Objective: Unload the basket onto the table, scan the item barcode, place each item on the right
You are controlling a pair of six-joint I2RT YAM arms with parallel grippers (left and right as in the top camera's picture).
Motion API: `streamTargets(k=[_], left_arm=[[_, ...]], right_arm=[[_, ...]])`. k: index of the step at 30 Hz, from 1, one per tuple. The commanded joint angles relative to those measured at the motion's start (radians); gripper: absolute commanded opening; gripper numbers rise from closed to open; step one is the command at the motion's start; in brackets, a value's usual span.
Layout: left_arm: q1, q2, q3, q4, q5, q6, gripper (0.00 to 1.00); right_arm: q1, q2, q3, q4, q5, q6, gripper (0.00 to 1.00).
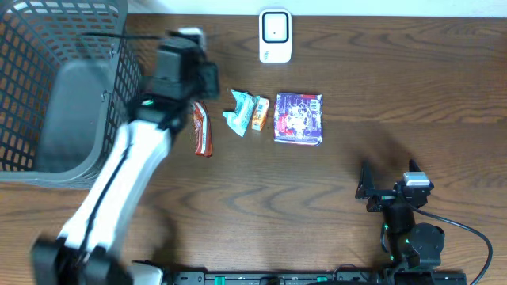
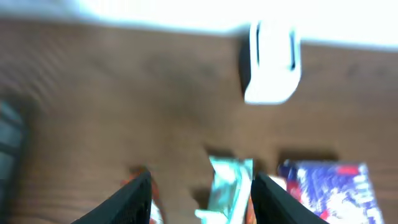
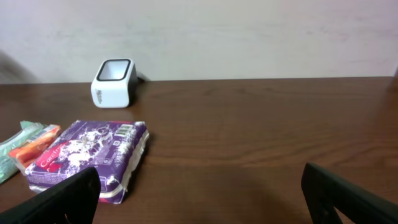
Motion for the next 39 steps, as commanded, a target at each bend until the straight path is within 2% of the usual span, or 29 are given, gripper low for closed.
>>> streamTargets(k=[1, 3, 5, 6, 12, 15, 26, 34, 39], left_arm=[[0.066, -0.093, 0.022, -0.050, -0.021, 0.110, 0.50], [0.116, -0.129, 0.022, -0.082, -0.028, 0.148, 0.37], [0.162, -0.151, 0.022, -0.106, -0.028, 0.178, 0.15], [0.184, -0.159, 0.022, -0.117, -0.028, 0.188, 0.08], [0.262, -0.171, 0.022, -0.198, -0.027, 0.191, 0.08], [0.268, -0.171, 0.022, -0.227, -0.034, 0.256, 0.07], [0.267, -0.171, 0.022, -0.216, -0.225, 0.285, 0.08], [0.268, -0.171, 0.021, -0.198, -0.309, 0.288, 0.07], [0.268, -0.171, 0.021, -0.205, -0.363, 0.353, 0.08]], right_arm=[[-0.015, -0.005, -0.002, -0.004, 0.005, 0.010, 0.99], [-0.015, -0.005, -0.002, -0.004, 0.005, 0.010, 0.99], [-0.015, -0.005, -0.002, -0.004, 0.005, 0.010, 0.99], [-0.015, -0.005, -0.002, -0.004, 0.005, 0.010, 0.99], [-0.015, -0.005, -0.002, -0.005, 0.005, 0.010, 0.99], [-0.015, -0.005, -0.002, -0.004, 0.005, 0.010, 0.99], [-0.015, -0.005, -0.002, -0.005, 0.005, 0.010, 0.99], [-0.015, -0.005, -0.002, -0.004, 0.005, 0.010, 0.99], [-0.015, -0.005, -0.002, -0.004, 0.005, 0.010, 0.99]])
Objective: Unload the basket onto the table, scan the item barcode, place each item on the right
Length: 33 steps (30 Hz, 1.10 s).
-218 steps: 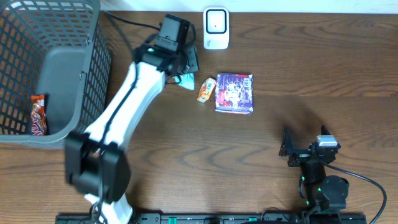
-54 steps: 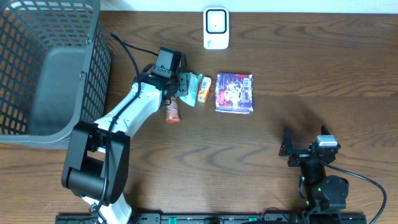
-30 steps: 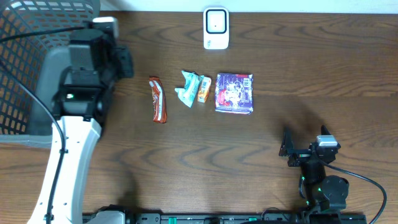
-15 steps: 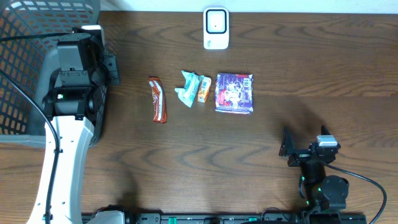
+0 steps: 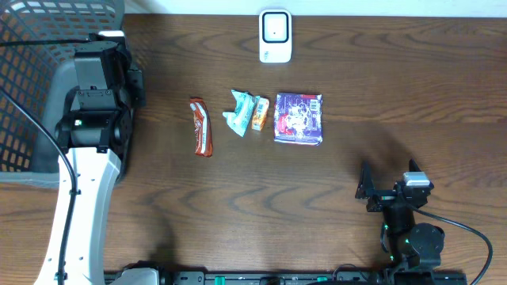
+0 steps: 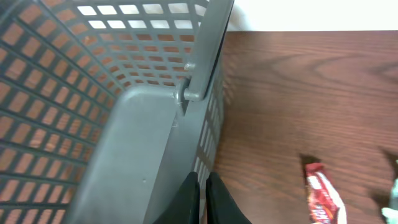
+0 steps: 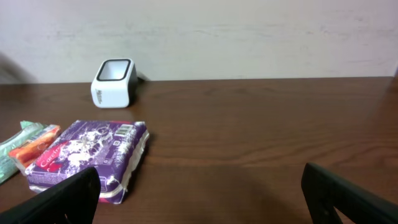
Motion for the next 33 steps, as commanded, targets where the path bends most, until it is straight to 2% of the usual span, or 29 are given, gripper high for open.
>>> streamTargets(k=[1, 13, 19, 24, 27, 33], left_arm=[[0.011, -0.008, 0.005, 0.001, -0.122, 0.050, 0.07], [-0.008, -0.027, 0.006, 0.042, -0.133, 0.048, 0.08], [-0.048, -0.103, 0.006, 0.080, -0.052, -0.028, 0.07], [-0.055, -0.130, 0.005, 0.050, 0.149, -0.083, 0.08], [-0.051, -0.083, 0.004, 0.042, 0.118, -0.071, 0.08], [-0.042, 0.042, 0.004, 0.019, -0.032, -0.070, 0.07]], right_arm=[[-0.015, -0.005, -0.002, -0.004, 0.005, 0.010, 0.99], [-0.015, -0.005, -0.002, -0.004, 0.005, 0.010, 0.99], [-0.015, -0.005, -0.002, -0.004, 0.005, 0.010, 0.99], [-0.015, -0.005, -0.002, -0.004, 0.005, 0.010, 0.99], [-0.015, -0.005, -0.002, -0.004, 0.005, 0.010, 0.99], [-0.015, -0.005, -0.002, -0.004, 0.005, 0.010, 0.99]])
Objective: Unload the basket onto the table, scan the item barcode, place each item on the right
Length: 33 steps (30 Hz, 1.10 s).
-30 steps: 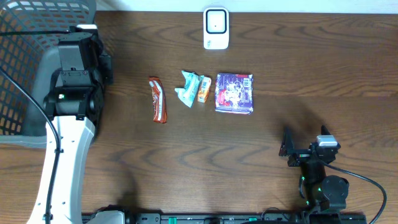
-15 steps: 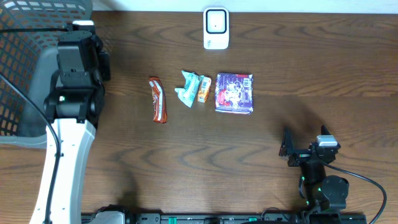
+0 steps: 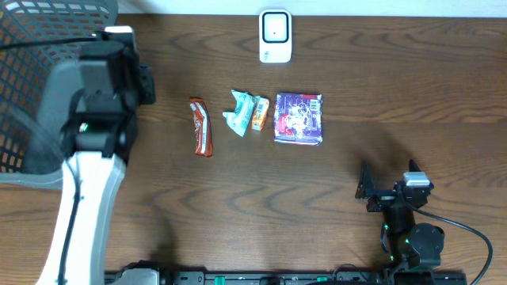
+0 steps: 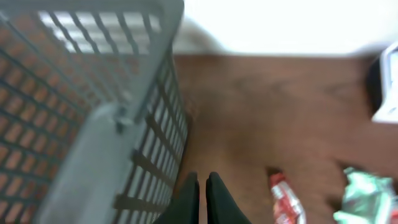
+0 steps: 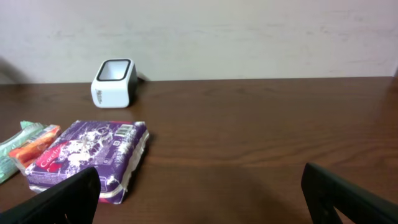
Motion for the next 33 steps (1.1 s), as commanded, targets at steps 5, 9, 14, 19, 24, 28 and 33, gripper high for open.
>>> streamTargets(k=[5, 9, 14, 19, 24, 28, 33], left_arm=[[0.010, 0.093, 0.004, -0.002, -0.129, 0.014, 0.08], [0.010, 0.086, 0.004, 0.013, -0.164, 0.024, 0.08], [0.010, 0.084, 0.004, 0.017, -0.230, 0.064, 0.07], [0.011, 0.084, 0.004, 0.039, -0.240, 0.064, 0.07], [0.045, 0.084, 0.004, 0.042, -0.240, 0.064, 0.07], [0.076, 0.084, 0.004, 0.041, -0.239, 0.064, 0.08], [0.070, 0.082, 0.004, 0.063, -0.238, 0.064, 0.08]], right_arm=[[-0.015, -0.005, -0.002, -0.004, 0.005, 0.010, 0.99], [-0.015, -0.005, -0.002, -0.004, 0.005, 0.010, 0.99], [-0.015, -0.005, -0.002, -0.004, 0.005, 0.010, 0.99], [-0.015, -0.005, -0.002, -0.004, 0.005, 0.010, 0.99], [-0.015, -0.005, -0.002, -0.004, 0.005, 0.010, 0.99], [-0.015, -0.005, -0.002, -0.004, 0.005, 0.010, 0.99], [-0.015, -0.005, -0.002, -0.004, 0.005, 0.010, 0.99]])
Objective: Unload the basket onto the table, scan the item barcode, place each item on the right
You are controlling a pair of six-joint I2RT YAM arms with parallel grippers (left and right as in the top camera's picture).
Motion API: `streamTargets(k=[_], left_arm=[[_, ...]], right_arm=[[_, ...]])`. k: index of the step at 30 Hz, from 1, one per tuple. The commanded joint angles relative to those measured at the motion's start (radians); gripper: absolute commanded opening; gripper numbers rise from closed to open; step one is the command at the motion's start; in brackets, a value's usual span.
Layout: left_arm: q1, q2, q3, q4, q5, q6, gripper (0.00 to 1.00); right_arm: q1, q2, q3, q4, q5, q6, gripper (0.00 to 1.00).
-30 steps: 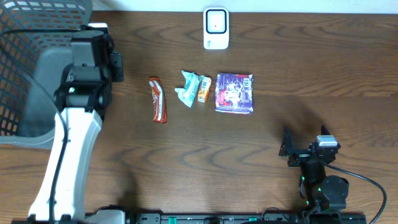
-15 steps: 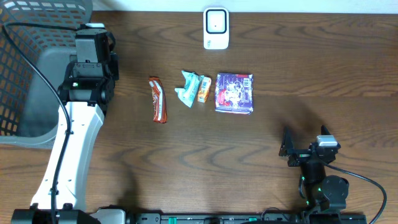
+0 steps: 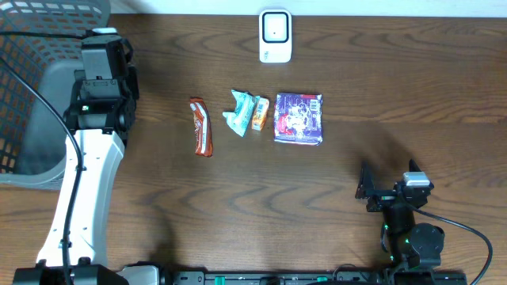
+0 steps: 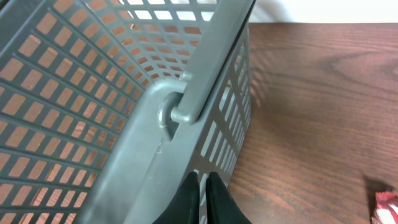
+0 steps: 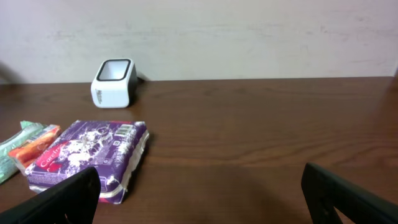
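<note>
The white barcode scanner (image 3: 275, 36) stands at the table's far edge, also in the right wrist view as the scanner (image 5: 113, 82). A red snack bar (image 3: 202, 127), teal and orange packets (image 3: 245, 111) and a purple packet (image 3: 298, 118) lie in a row mid-table. My left gripper (image 4: 200, 182) is shut with nothing between its fingers, hovering over the wall of the grey mesh basket (image 4: 93, 93), well left of the items. Near the front right my right gripper (image 5: 199, 199) rests open and holds nothing, facing the purple packet (image 5: 87, 158).
The grey basket (image 3: 32, 87) fills the table's left end, its solid handle bar (image 4: 205, 68) just ahead of my left fingers. A black cable runs over the basket's top. The left arm (image 3: 83, 182) spans the table's left side.
My left gripper, still shut, has moved from beside the basket's right wall back over the basket. The scanner and packets have left its view. The basket's far corner stands a little further left.
My left gripper was open above the red bar and the packets. Then it was shut at the basket's right wall. It then stood just right of the wall and now is over it again. The items, scanner and right arm have not moved.
</note>
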Motion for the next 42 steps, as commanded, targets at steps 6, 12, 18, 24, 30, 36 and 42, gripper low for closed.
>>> streamTargets(k=[6, 12, 18, 24, 30, 36, 42], left_arm=[[-0.040, -0.069, 0.005, 0.028, -0.031, 0.013, 0.08], [-0.106, -0.188, 0.005, 0.011, 0.116, -0.067, 0.17], [-0.160, -0.245, 0.005, -0.037, 0.670, -0.089, 0.60], [-0.186, -0.223, 0.005, -0.179, 0.728, -0.088, 0.98], [-0.186, -0.190, 0.003, -0.327, 0.710, -0.088, 0.98], [-0.185, -0.135, 0.002, -0.341, 0.560, -0.146, 0.98], [-0.185, -0.066, 0.002, -0.367, 0.468, -0.193, 0.98]], right_arm=[[-0.015, -0.005, -0.002, -0.004, 0.005, 0.010, 0.99], [-0.015, -0.005, -0.002, -0.004, 0.005, 0.010, 0.99], [-0.015, -0.005, -0.002, -0.004, 0.005, 0.010, 0.99], [-0.015, -0.005, -0.002, -0.004, 0.005, 0.010, 0.99], [-0.015, -0.005, -0.002, -0.004, 0.005, 0.010, 0.99], [-0.015, -0.005, -0.002, -0.004, 0.005, 0.010, 0.99], [-0.014, -0.005, -0.002, 0.032, -0.064, 0.120, 0.99]])
